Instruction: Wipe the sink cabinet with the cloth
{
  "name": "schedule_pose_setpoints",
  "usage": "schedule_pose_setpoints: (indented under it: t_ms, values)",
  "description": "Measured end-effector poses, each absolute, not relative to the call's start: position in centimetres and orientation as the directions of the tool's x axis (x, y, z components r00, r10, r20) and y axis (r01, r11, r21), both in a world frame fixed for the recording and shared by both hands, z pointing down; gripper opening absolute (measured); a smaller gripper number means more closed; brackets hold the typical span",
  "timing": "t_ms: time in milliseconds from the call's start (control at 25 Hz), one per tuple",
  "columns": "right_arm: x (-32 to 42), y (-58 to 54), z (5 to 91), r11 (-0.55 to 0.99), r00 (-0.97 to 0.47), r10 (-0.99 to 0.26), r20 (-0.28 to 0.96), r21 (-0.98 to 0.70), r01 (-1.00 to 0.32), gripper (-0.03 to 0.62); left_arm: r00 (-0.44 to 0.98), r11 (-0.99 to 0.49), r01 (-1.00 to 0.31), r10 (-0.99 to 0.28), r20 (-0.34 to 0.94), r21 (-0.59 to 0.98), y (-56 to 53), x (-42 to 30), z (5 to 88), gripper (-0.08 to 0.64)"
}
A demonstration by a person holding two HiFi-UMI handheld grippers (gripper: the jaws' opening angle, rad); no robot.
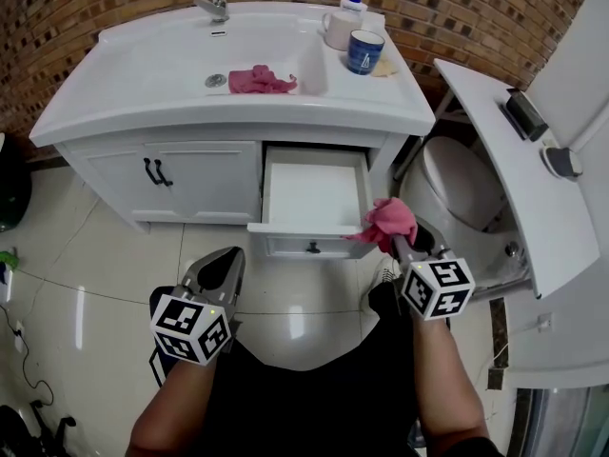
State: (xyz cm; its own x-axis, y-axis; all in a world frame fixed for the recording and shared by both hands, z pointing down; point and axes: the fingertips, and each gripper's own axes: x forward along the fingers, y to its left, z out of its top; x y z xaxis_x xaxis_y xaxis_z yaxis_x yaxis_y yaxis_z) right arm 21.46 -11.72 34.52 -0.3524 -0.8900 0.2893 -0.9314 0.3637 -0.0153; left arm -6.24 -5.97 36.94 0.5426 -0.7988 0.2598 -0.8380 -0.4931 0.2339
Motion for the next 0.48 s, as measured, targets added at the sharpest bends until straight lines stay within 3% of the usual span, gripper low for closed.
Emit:
schedule_pose_setpoints:
  t_ms: [320,480]
  values:
    - [25.1,-11.2,33.6,0.308,-0.292,-0.914,0.283,0.013,-0.951,0.08,0.538,-0.487,-0.84,-0.807,0.244,0.239,-6.1,-5.8,36.4,0.006]
    - [23.5,-10.3,32.6,0.341,-0.338,-0.909,0.244,-0.028,-0.939,0.08,0.533,-0.487,-0.843,-0.812,0.239,0.228,-6.5,-5.3,36.2,0.006]
